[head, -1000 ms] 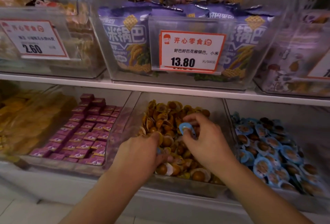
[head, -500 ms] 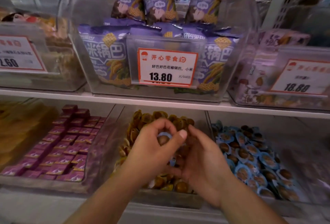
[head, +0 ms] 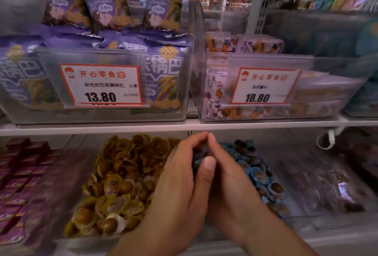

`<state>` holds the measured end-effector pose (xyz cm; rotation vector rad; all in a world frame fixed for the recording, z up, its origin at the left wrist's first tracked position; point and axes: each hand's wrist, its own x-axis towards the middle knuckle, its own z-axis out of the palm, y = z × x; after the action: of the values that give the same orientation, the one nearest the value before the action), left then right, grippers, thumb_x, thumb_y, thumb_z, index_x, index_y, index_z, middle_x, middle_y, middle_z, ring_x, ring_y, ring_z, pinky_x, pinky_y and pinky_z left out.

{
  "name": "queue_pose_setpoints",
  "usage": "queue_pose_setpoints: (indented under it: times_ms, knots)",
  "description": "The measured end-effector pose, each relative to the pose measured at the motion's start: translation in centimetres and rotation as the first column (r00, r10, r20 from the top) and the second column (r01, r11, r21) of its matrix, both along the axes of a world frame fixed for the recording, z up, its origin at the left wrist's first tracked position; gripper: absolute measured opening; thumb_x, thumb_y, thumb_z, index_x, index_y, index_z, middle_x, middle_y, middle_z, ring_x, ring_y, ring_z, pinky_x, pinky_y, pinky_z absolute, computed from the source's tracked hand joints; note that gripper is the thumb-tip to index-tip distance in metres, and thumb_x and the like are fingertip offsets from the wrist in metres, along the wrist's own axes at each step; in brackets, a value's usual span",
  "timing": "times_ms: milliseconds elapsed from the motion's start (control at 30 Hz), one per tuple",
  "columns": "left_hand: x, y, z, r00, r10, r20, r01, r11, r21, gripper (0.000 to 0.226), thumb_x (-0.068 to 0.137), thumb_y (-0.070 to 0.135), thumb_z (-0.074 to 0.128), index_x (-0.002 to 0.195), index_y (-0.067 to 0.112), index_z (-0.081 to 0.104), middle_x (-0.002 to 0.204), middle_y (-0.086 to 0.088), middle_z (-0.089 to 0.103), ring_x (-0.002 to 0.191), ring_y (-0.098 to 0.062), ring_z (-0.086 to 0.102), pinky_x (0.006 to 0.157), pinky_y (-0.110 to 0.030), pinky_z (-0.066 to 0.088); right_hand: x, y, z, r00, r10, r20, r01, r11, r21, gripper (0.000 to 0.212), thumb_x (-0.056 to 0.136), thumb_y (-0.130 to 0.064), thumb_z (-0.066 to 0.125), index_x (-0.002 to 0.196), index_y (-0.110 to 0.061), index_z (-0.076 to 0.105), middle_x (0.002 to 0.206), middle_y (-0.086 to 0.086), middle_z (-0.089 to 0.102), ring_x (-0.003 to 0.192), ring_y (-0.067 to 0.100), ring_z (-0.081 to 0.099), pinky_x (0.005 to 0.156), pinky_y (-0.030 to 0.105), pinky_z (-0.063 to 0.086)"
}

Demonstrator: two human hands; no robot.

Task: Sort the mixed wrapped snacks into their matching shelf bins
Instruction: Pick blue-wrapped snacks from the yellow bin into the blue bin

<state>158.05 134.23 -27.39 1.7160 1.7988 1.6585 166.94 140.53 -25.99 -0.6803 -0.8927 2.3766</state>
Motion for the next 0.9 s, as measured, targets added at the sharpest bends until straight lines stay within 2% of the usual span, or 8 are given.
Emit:
queue_pose_setpoints:
  times_ms: [133,233,333,400,500,600,700,900]
  knots:
    - [1.3,1.6,-1.6,0.980,-0.034,-0.194,0.003,0.987,-0.161,0.066,0.096,0.063,0.024,0.156,0.037,0.014,0.160,0.024,0.020,0.149,0.005,0.006,0.124,-0.034,0.006,2.3,2.9,-0.7,0.980,-0.158,0.117,0.135,0.974,0.184,0.018,0.085,-0.017,0.065,0.100,-0.009,0.069,0.076,0.007,0.063,0.058,0.013,0.061,0.040,0.020,0.039]
    - [0.7,2.5,-2.3,0.982,-0.119,-0.147,0.089,0.976,-0.197,0.062,0.096,0.065,0.029,0.153,0.040,0.022,0.154,0.025,0.030,0.143,0.008,0.022,0.119,-0.027,0.024,3.6,5.7,-2.2,0.935,-0.282,0.217,0.227,0.942,0.246,0.007,0.091,-0.008,0.062,0.093,-0.006,0.068,0.072,0.011,0.063,0.053,0.015,0.058,0.034,0.020,0.032]
    - [-1.7,2.9,-2.2,0.988,0.028,-0.152,-0.041,0.996,-0.084,0.037,0.098,0.053,0.038,0.130,0.045,0.054,0.127,0.027,0.056,0.121,0.007,0.051,0.098,-0.017,0.043,4.0,9.9,-3.4,0.861,-0.422,0.283,0.321,0.883,0.341,0.014,0.095,-0.018,0.063,0.104,-0.010,0.070,0.098,0.012,0.073,0.085,0.023,0.072,0.064,0.031,0.058]
    - [-4.4,3.3,-2.5,0.989,0.142,-0.044,-0.145,0.987,-0.075,0.023,0.096,0.039,0.046,0.110,0.048,0.062,0.109,0.029,0.065,0.106,0.009,0.058,0.084,-0.004,0.042,4.1,12.6,-3.8,0.746,-0.515,0.421,0.221,0.789,0.573,0.033,0.098,-0.034,0.058,0.125,-0.017,0.065,0.128,0.006,0.066,0.115,0.020,0.062,0.098,0.034,0.048]
    - [-8.9,3.4,-3.7,0.986,0.165,0.006,-0.157,0.947,-0.280,0.027,0.099,0.018,0.054,0.099,0.042,0.066,0.101,0.021,0.070,0.100,0.003,0.063,0.085,-0.011,0.045,4.2,13.6,-4.9,0.494,-0.700,0.516,-0.139,0.522,0.841,0.032,0.100,-0.035,0.052,0.123,-0.018,0.066,0.131,0.007,0.064,0.120,0.023,0.058,0.097,0.028,0.043]
    - [-12.2,2.8,-5.6,0.986,0.132,-0.106,-0.168,0.840,-0.516,0.017,0.097,0.020,0.058,0.106,0.031,0.067,0.102,0.008,0.071,0.096,-0.012,0.067,0.088,-0.032,0.053,2.7,11.1,-5.9,0.624,-0.649,0.435,-0.148,0.448,0.882,0.022,0.099,-0.033,0.052,0.099,-0.019,0.069,0.101,-0.001,0.072,0.099,0.011,0.066,0.085,0.026,0.052]
    - [-12.5,3.7,-6.6,0.929,0.033,-0.369,-0.236,0.820,-0.521,0.029,0.094,0.040,0.057,0.120,0.031,0.062,0.114,0.008,0.065,0.105,-0.013,0.063,0.089,-0.027,0.050,-0.5,6.7,-5.9,0.842,-0.378,0.384,-0.127,0.553,0.824,0.044,0.085,-0.059,0.055,0.124,-0.041,0.060,0.117,-0.033,0.058,0.110,-0.017,0.053,0.083,-0.002,0.038]
    - [-12.1,10.6,-7.2,0.662,-0.394,-0.638,-0.143,0.768,-0.624,0.053,0.093,0.051,0.049,0.136,0.021,0.052,0.135,-0.005,0.052,0.119,-0.025,0.055,0.099,-0.039,0.046,-2.5,4.0,-7.4,0.844,-0.364,0.393,-0.263,0.358,0.896,0.072,0.079,-0.033,0.048,0.150,-0.038,0.035,0.145,-0.019,0.031,0.126,-0.011,0.033,0.094,-0.008,0.020]
